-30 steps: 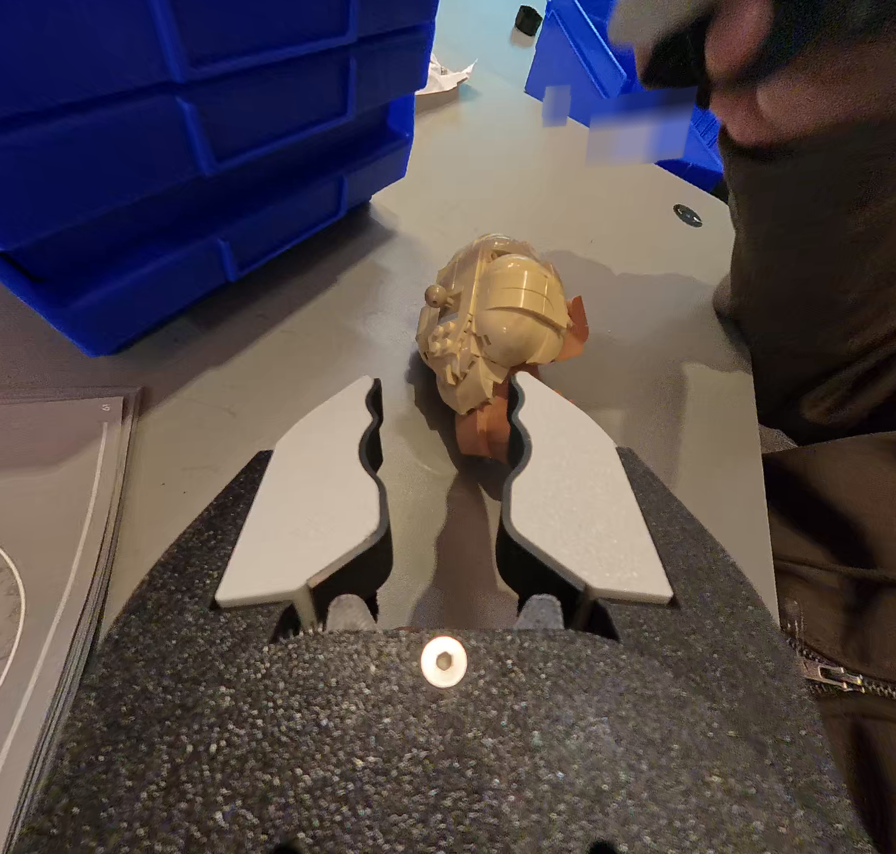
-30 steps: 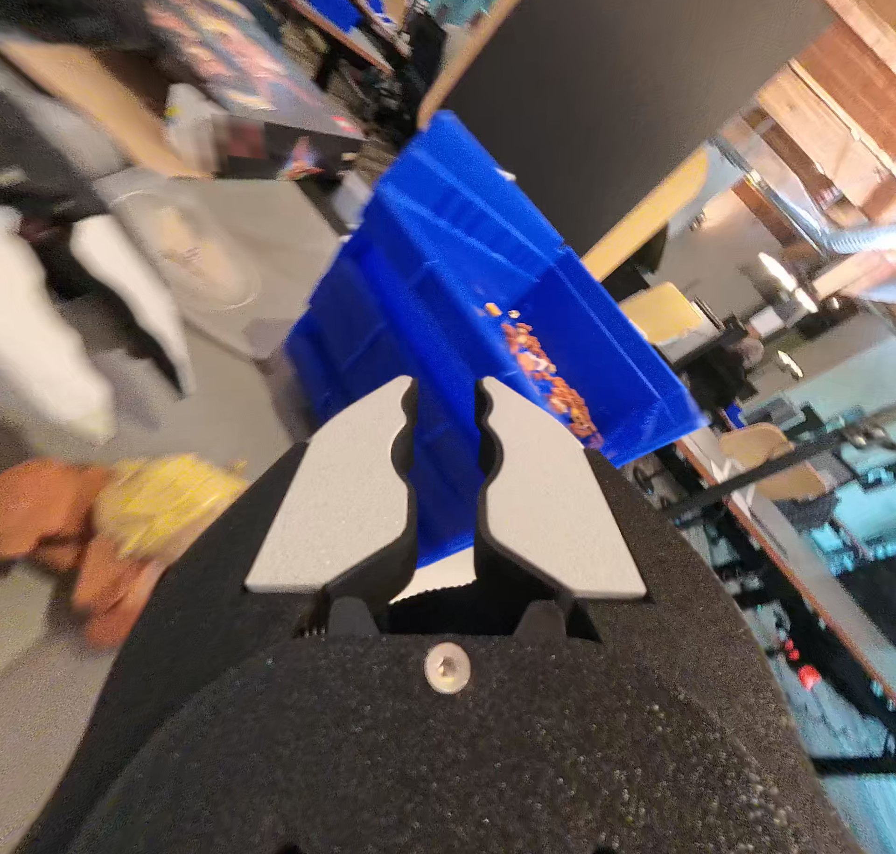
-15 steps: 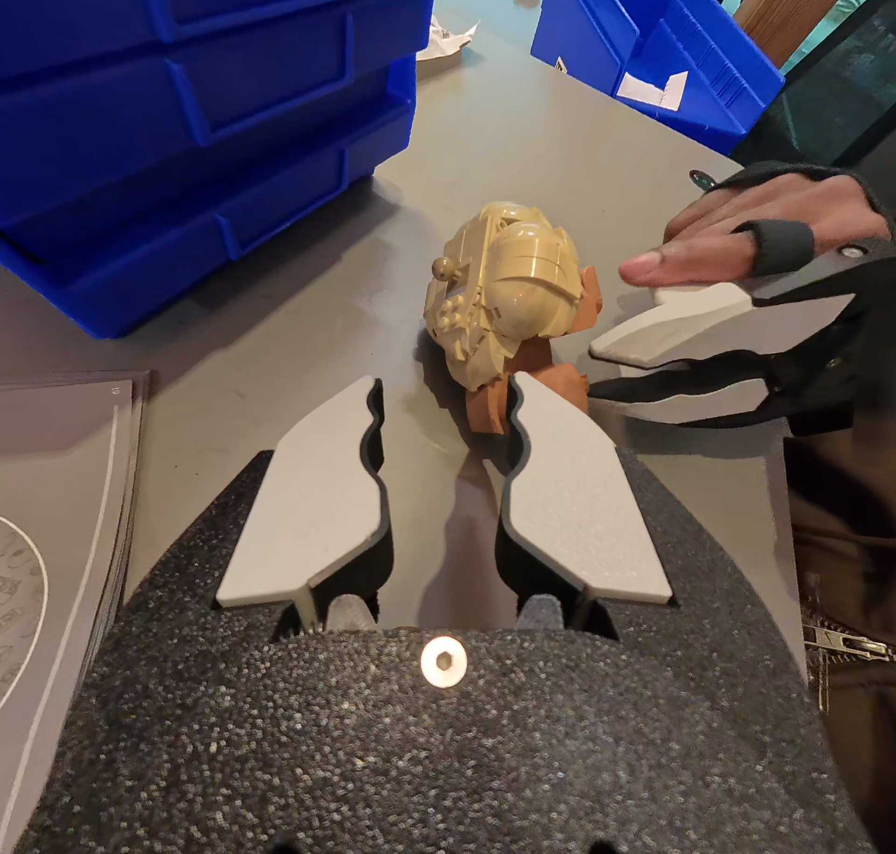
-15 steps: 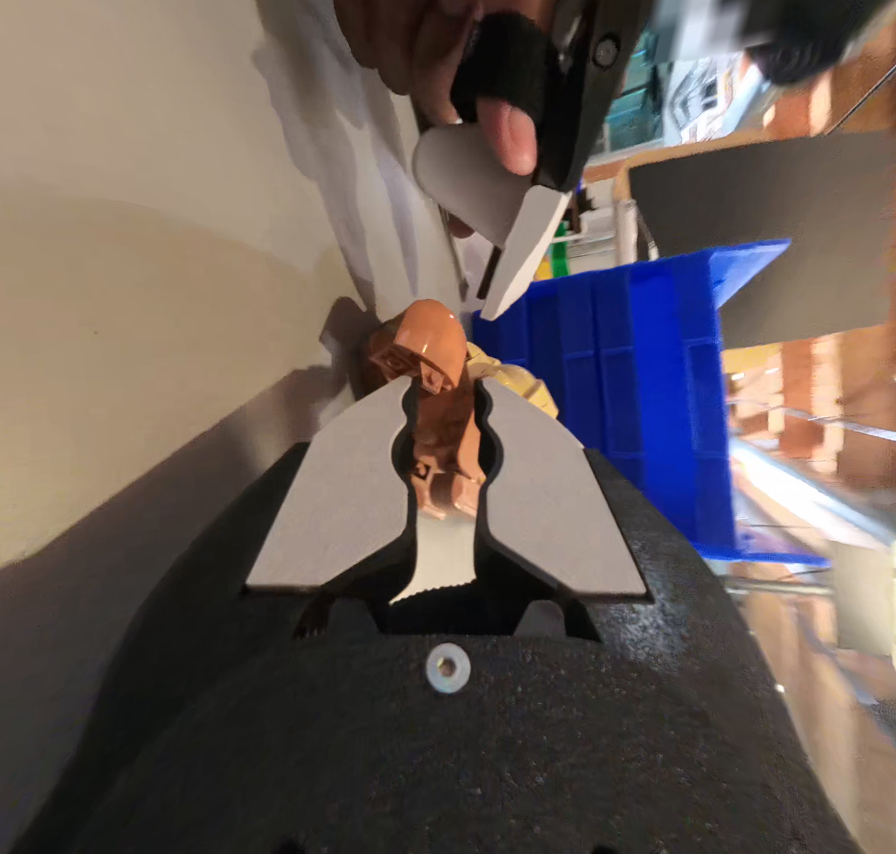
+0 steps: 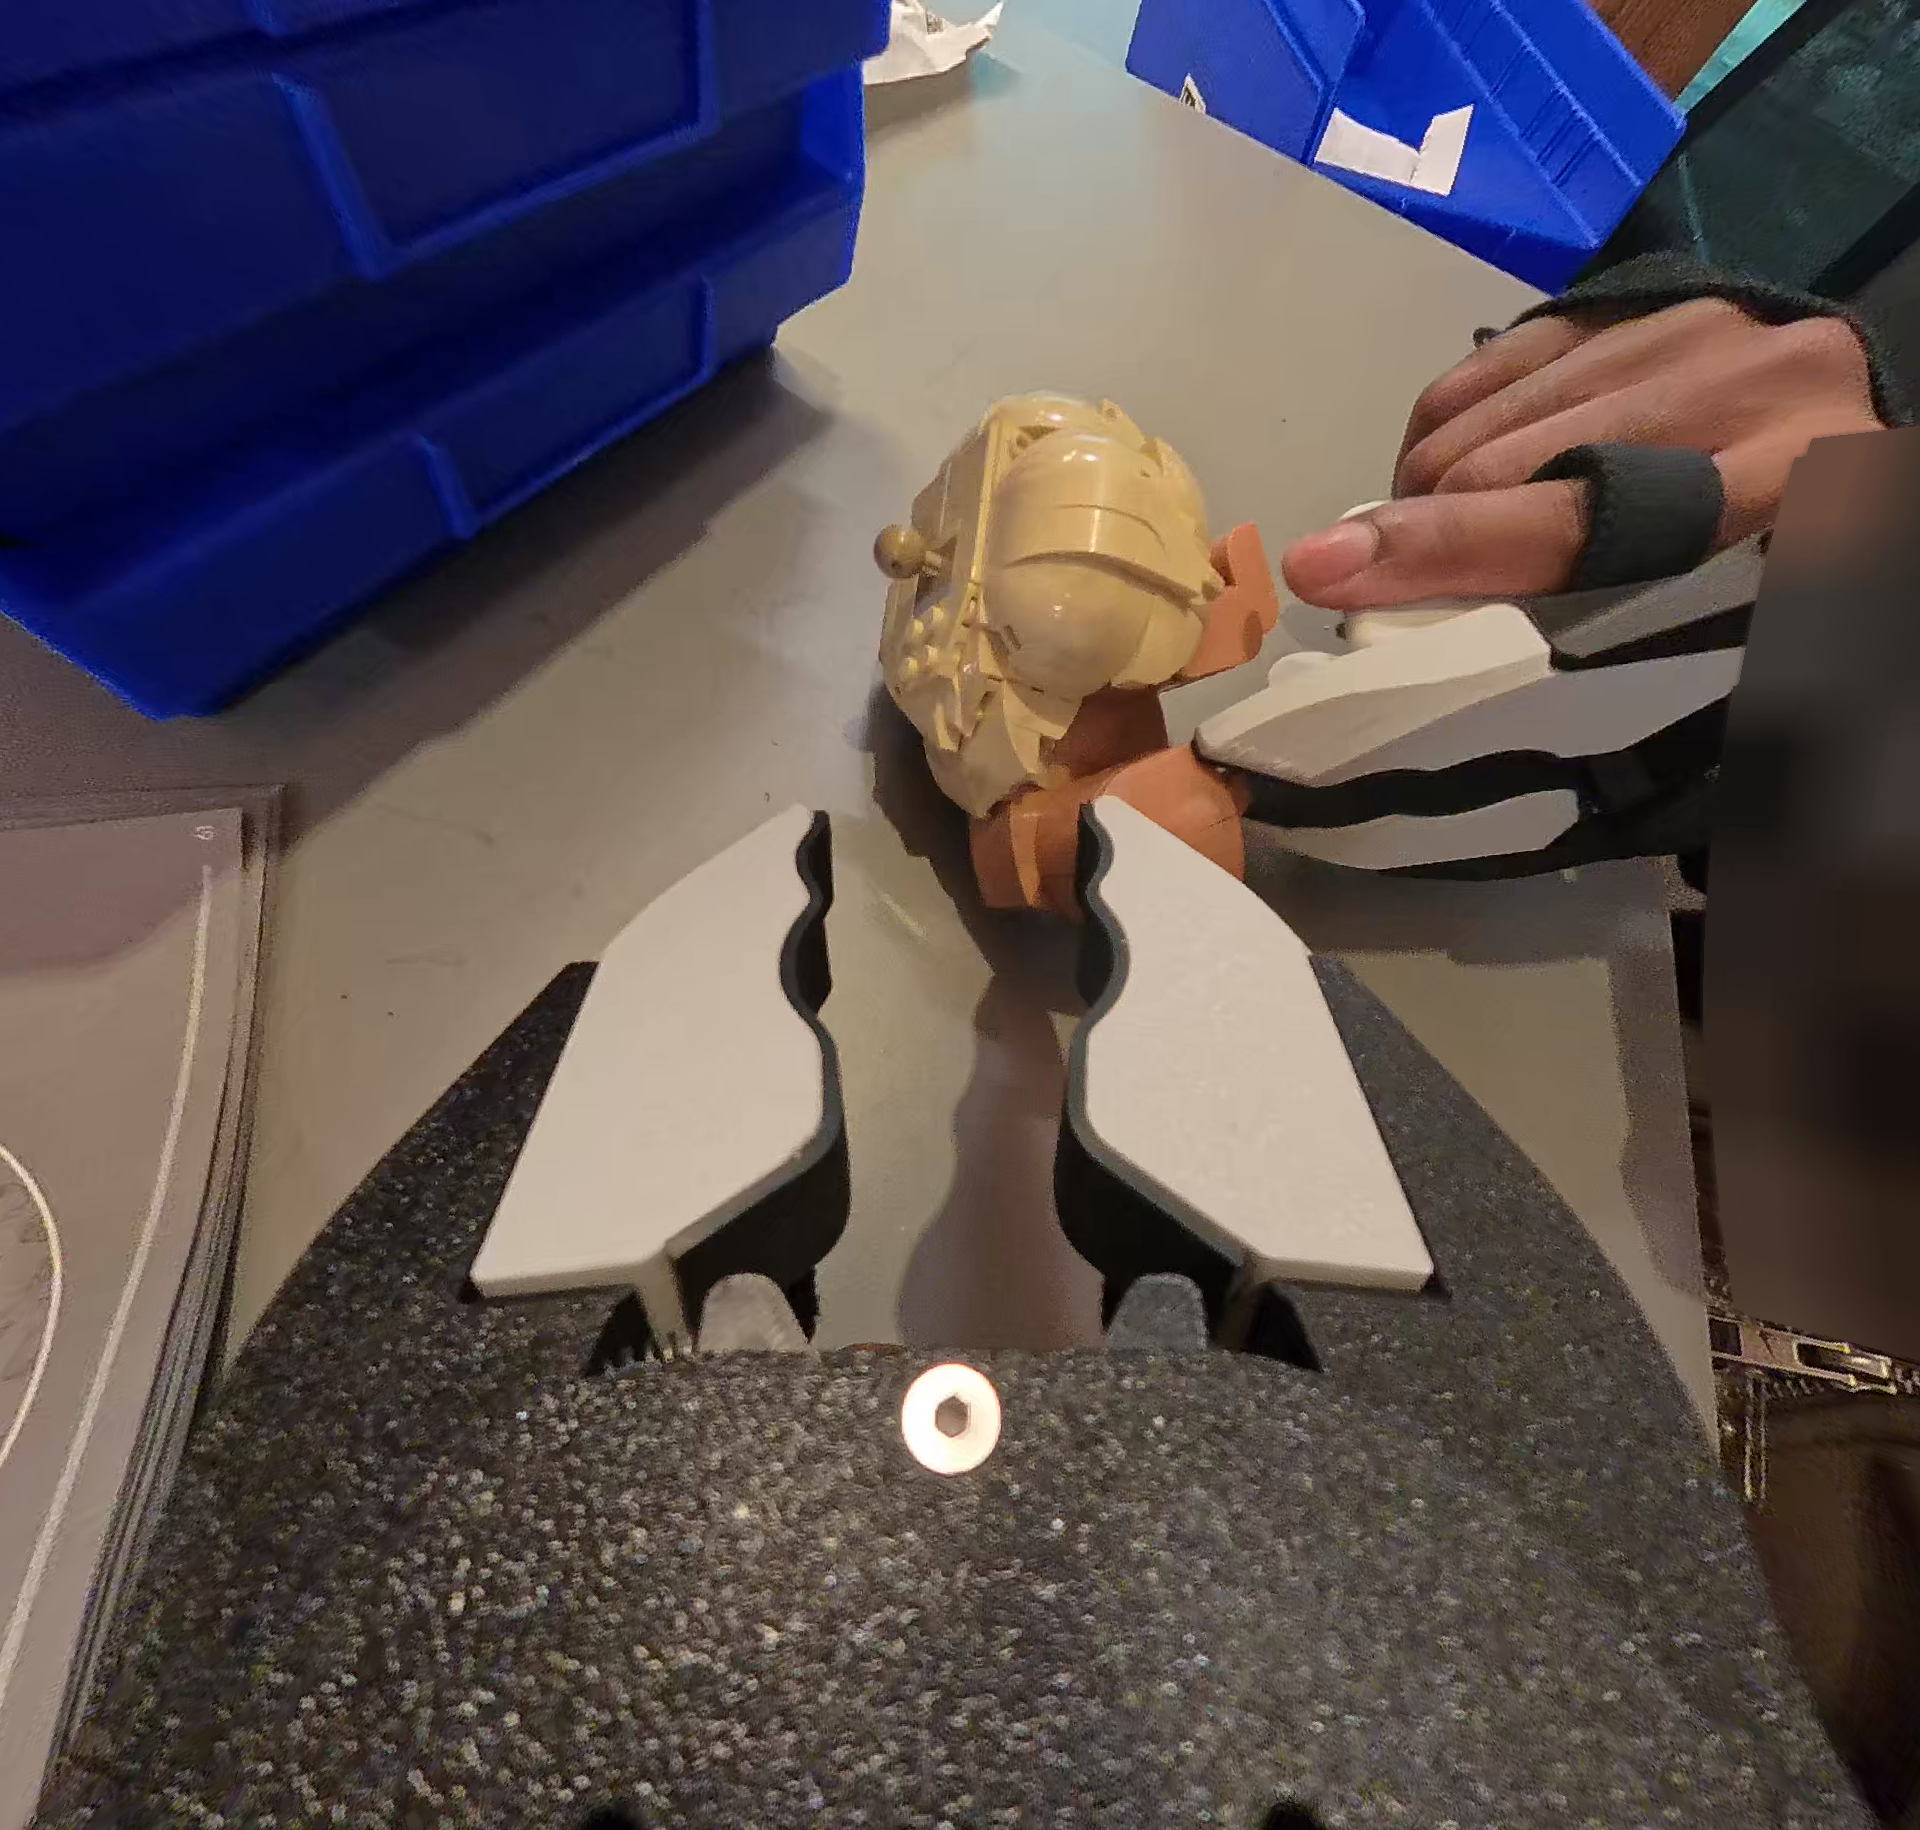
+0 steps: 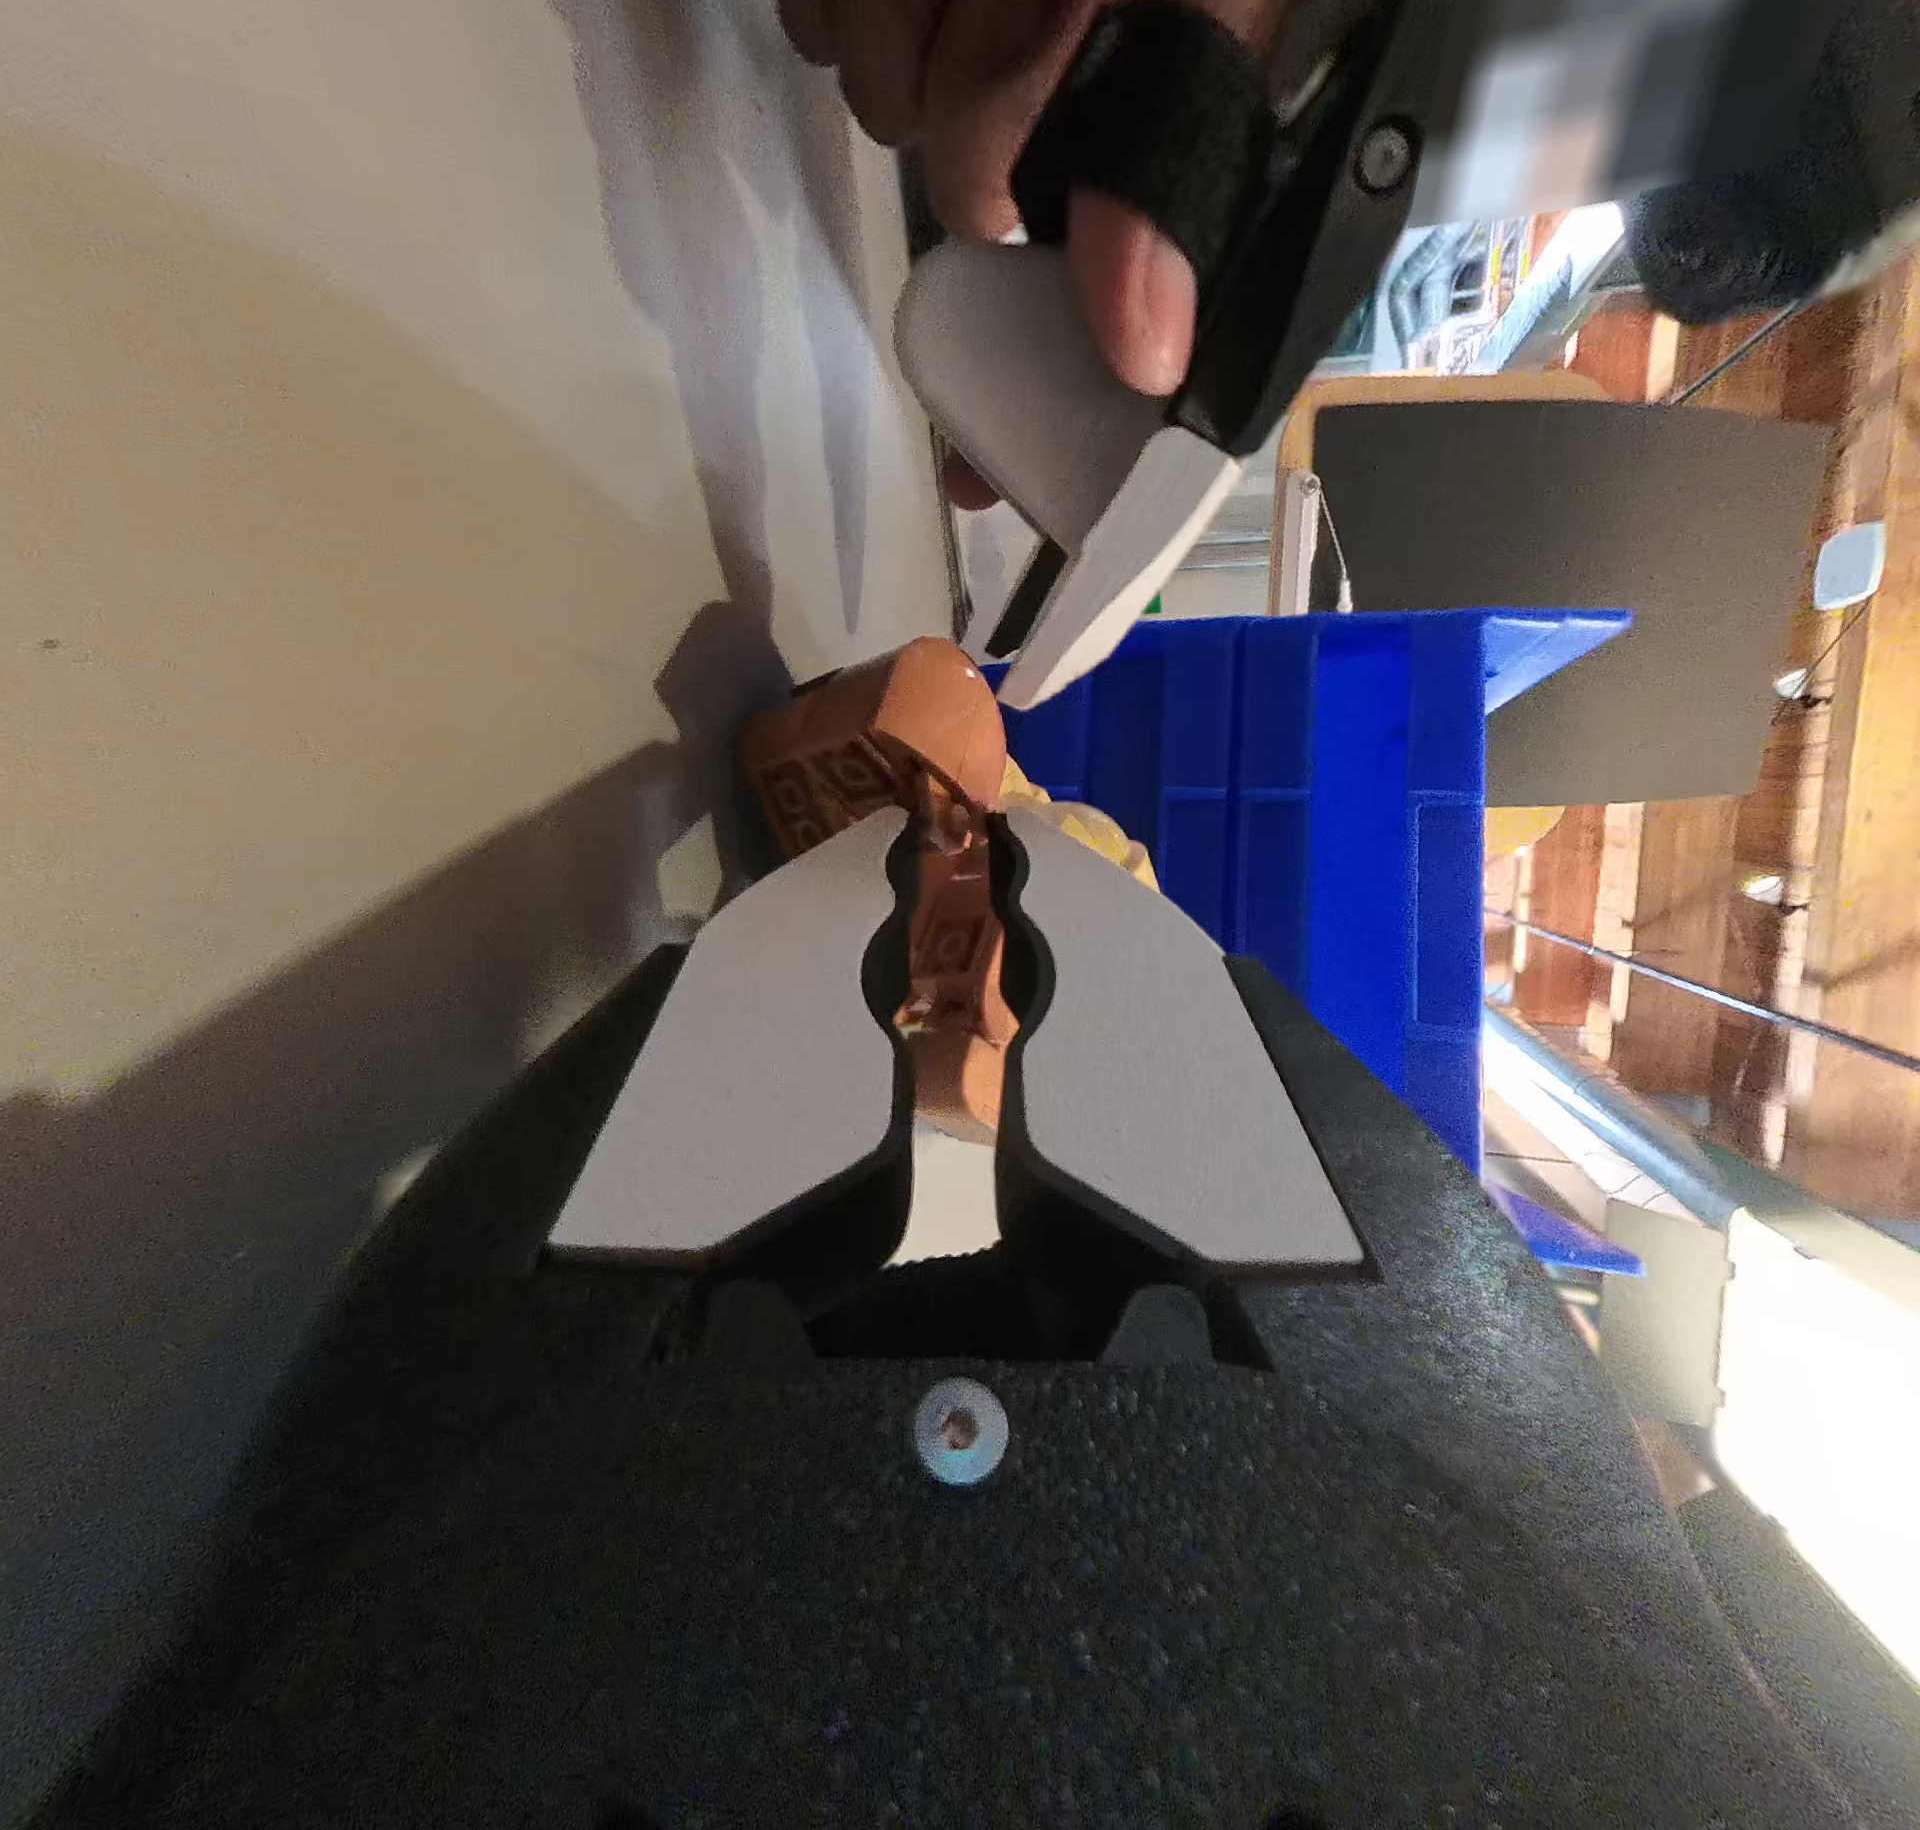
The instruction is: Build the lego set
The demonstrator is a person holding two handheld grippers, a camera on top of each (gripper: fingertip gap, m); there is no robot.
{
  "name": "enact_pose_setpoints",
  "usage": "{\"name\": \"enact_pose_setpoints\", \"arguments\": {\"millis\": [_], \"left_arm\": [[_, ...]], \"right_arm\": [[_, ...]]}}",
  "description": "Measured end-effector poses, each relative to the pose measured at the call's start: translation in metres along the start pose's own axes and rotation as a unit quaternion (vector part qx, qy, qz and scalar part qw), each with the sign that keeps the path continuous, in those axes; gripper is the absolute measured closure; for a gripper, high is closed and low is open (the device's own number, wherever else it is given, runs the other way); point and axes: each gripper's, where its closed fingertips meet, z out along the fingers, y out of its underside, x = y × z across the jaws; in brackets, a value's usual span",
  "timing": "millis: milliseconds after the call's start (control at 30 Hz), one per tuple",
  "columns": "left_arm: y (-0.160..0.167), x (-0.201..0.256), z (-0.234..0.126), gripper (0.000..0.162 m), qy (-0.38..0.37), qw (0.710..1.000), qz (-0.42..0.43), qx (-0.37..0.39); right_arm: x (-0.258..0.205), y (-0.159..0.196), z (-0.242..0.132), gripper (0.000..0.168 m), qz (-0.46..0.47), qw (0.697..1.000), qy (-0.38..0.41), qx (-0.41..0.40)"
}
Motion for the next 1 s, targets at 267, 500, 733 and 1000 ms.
{"name": "enact_pose_setpoints", "arguments": {"millis": [267, 500, 733, 1000], "left_arm": [[-0.014, -0.001, -0.009, 0.117, 0.007, 0.999, -0.010, 0.045], [-0.018, 0.006, -0.010, 0.116, 0.026, 0.998, -0.002, 0.058], [-0.021, 0.025, -0.002, 0.100, 0.019, 0.992, 0.103, 0.074], [-0.017, 0.040, 0.013, 0.092, 0.003, 0.984, 0.166, 0.068]], "right_arm": [[0.023, 0.005, -0.005, 0.162, 0.180, 0.983, -0.011, 0.030], [0.036, 0.022, -0.005, 0.163, 0.277, 0.961, -0.001, 0.010], [0.043, 0.033, -0.004, 0.164, 0.371, 0.929, 0.003, -0.002], [0.046, 0.037, -0.004, 0.165, 0.391, 0.920, 0.021, -0.015]]}}
